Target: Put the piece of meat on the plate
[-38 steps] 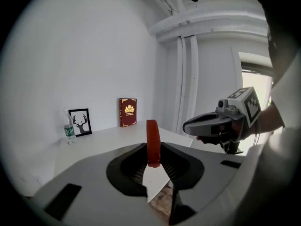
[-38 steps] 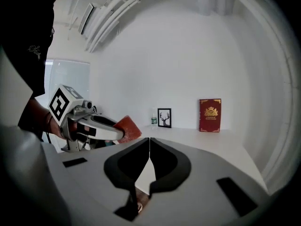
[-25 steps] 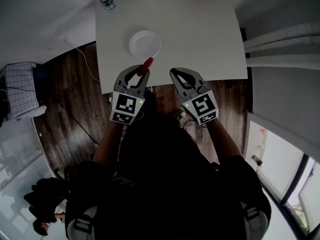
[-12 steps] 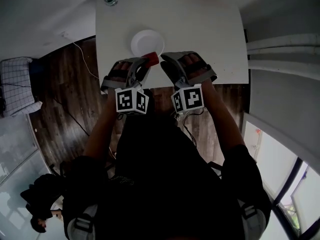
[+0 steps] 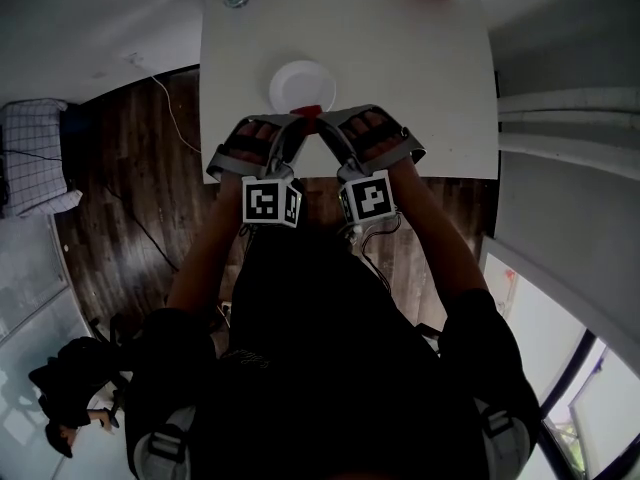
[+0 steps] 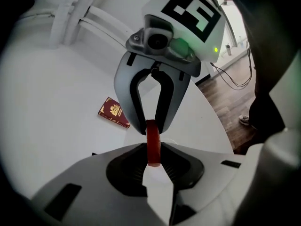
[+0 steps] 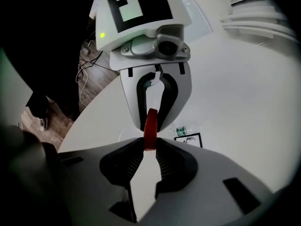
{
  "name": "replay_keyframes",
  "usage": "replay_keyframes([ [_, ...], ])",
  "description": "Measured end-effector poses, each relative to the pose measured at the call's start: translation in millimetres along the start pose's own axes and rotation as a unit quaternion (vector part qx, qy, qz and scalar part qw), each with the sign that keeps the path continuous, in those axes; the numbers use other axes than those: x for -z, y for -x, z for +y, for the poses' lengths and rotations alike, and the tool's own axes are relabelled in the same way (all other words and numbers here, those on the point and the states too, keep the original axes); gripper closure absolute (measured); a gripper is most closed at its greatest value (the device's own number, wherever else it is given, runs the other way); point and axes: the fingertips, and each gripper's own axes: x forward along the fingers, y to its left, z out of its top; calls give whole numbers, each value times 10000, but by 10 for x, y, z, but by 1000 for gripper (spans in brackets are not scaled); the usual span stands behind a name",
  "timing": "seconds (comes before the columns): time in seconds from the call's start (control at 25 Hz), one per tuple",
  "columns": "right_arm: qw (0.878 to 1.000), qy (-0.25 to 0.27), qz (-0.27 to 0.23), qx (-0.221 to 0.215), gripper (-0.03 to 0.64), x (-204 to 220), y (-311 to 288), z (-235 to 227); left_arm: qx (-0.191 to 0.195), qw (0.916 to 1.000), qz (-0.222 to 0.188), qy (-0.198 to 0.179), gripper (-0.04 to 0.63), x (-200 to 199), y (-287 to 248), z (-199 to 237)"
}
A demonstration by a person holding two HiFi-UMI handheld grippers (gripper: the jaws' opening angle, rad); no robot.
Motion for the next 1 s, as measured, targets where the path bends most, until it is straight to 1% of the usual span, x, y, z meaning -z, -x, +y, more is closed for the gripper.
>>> replay_keyframes([
  [0.12, 9999, -31, 49, -88, 522, 0, -9, 13, -78, 10000, -8, 33, 511, 14, -9, -5],
  [0.24, 9999, -36, 121, -73, 523, 14, -27, 32, -168, 9998, -53, 78, 511, 24, -38, -18],
  [0.4, 9998, -60, 175, -25, 523, 41, -26, 29, -399, 9990, -155, 146, 508, 30, -32, -11],
  [0.52, 9996, -52, 271, -43, 523, 69, -20, 50, -501, 9984, -108, 222, 509, 75, -4, -29],
  [0.6, 9991, -162, 393, -60, 523, 144, -19, 70, -549, 9976, 64, 426, 513, 181, 7, -25],
  [0.64, 9986, -265, 457, -66, 523, 194, -16, 72, -573, 9962, 161, 637, 531, 260, 15, -16],
  [0.68, 9978, -395, 519, -82, 523, 240, -13, 74, -573, 9935, 236, 953, 567, 348, 28, -13],
  [0.72, 9968, -530, 585, -109, 523, 277, -10, 82, -525, 9885, 278, 1387, 592, 435, 47, -27],
  [0.76, 9956, -645, 660, -136, 523, 305, -12, 96, -426, 9799, 282, 1929, 592, 513, 67, -58],
  [0.8, 9945, -728, 736, -159, 523, 324, -20, 111, -311, 9665, 254, 2536, 592, 575, 87, -96],
  [0.84, 9935, -788, 801, -174, 523, 335, -36, 127, -220, 9491, 209, 3136, 592, 624, 105, -129],
  [0.88, 9928, -832, 843, -184, 523, 339, -62, 144, -167, 9304, 170, 3659, 592, 662, 120, -153],
  [0.92, 9922, -875, 867, -198, 523, 339, -95, 164, -146, 9135, 151, 4063, 592, 693, 132, -176],
  [1.0, 9900, -1028, 923, -269, 523, 326, -155, 206, -136, 8875, 146, 4603, 594, 740, 139, -238],
])
